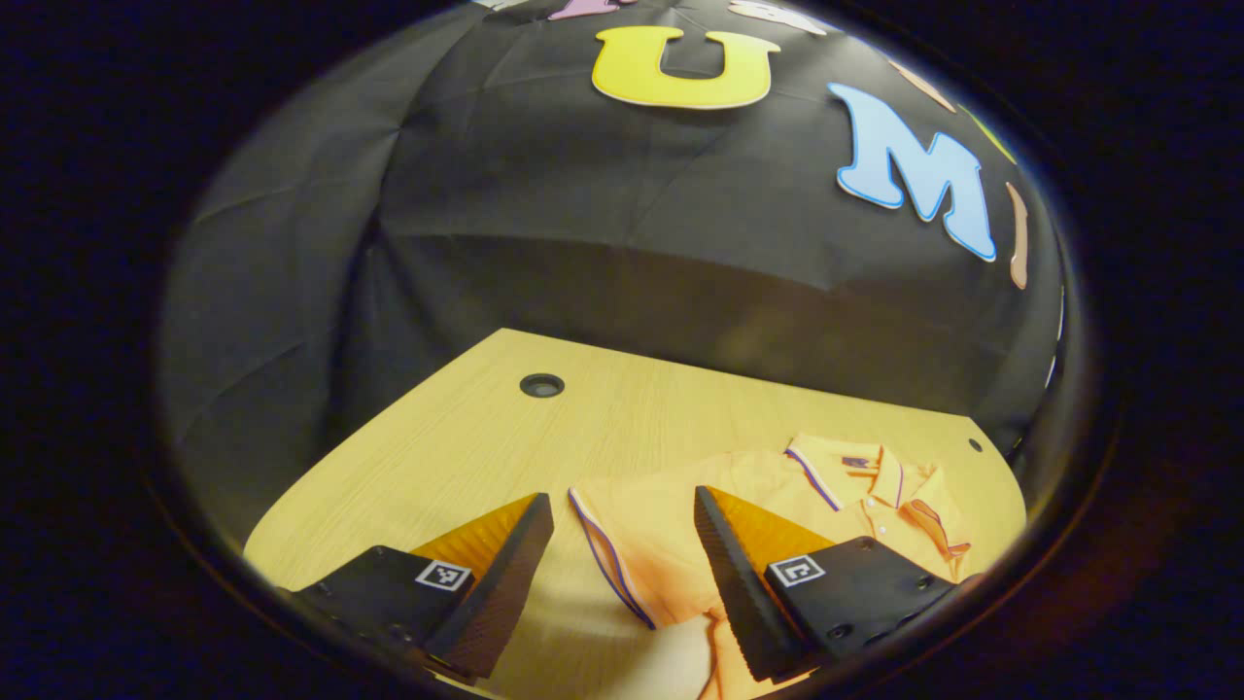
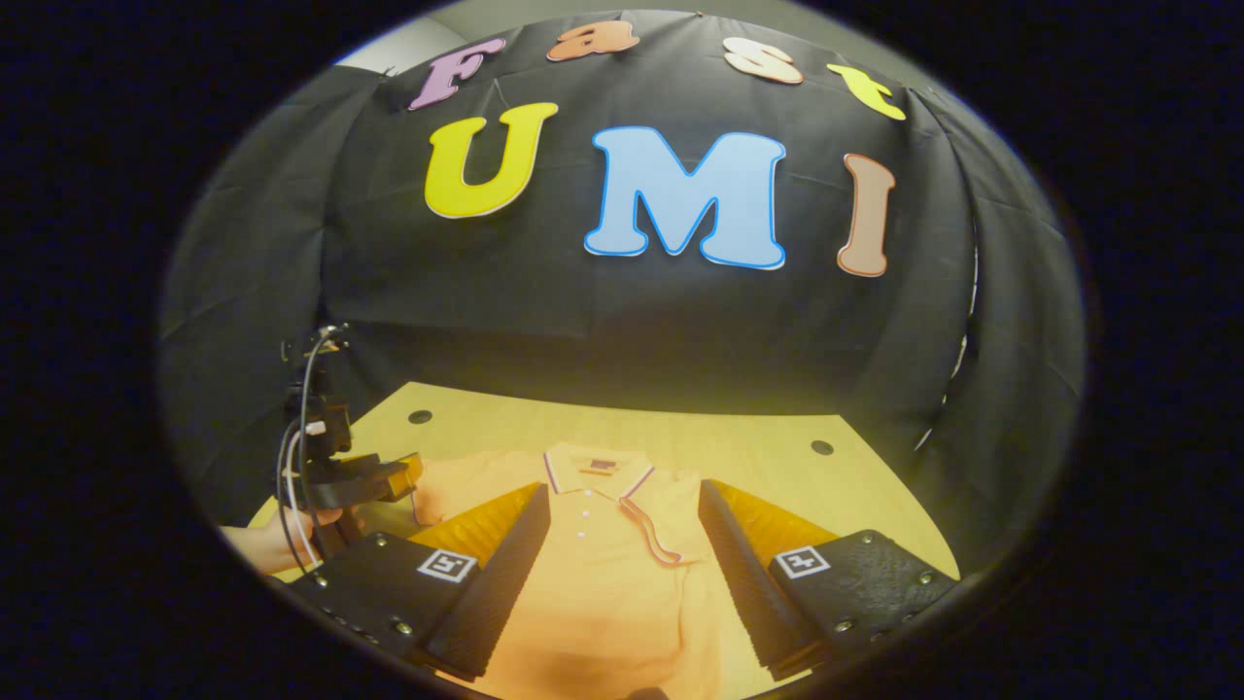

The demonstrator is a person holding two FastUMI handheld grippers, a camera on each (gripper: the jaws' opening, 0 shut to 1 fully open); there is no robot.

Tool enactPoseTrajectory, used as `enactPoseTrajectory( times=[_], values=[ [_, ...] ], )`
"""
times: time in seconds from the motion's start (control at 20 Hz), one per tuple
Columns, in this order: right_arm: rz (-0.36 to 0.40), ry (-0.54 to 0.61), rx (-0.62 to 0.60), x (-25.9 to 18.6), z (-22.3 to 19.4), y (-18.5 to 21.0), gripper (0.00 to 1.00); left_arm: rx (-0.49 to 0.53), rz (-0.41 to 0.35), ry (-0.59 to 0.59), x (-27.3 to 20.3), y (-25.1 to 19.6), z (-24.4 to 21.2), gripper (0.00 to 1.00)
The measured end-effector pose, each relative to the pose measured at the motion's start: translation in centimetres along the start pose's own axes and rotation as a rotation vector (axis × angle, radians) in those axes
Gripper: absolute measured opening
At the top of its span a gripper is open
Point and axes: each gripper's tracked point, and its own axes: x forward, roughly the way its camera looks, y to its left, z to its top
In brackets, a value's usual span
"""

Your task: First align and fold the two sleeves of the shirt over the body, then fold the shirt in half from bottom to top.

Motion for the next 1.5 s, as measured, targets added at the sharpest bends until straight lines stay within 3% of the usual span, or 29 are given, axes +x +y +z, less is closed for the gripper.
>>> enactPoseTrajectory(
  times=[0.65,0.85,1.0,1.05,1.1,1.15,1.2,1.5],
  values=[
    [-0.064,0.067,0.077,-1.4,-2.3,-3.6,0.96,0.054,0.047,0.146,4.9,0.9,-5.0,0.95],
    [-0.064,0.078,0.087,-1.6,-2.8,-4.1,0.96,0.099,0.053,0.152,5.6,0.8,-5.3,0.89],
    [-0.059,0.092,0.098,-1.6,-3.4,-4.4,0.96,0.127,0.075,0.152,5.7,1.5,-5.1,0.55],
    [-0.059,0.097,0.104,-1.6,-3.7,-4.5,0.96,0.122,0.073,0.148,5.7,1.6,-5.0,0.49],
    [-0.06,0.102,0.109,-1.7,-3.9,-4.8,0.96,0.11,0.068,0.145,5.8,1.6,-5.0,0.3],
    [-0.062,0.108,0.114,-1.7,-4.2,-5.0,0.96,0.093,0.058,0.139,5.7,1.3,-5.0,0.22],
    [-0.063,0.114,0.12,-1.7,-4.5,-5.3,0.94,0.085,0.057,0.138,5.7,1.2,-5.0,0.08],
    [-0.08,0.127,0.134,-2.2,-5.2,-6.9,0.96,0.108,0.06,0.105,5.4,0.5,-3.7,0.06]
  ],
)
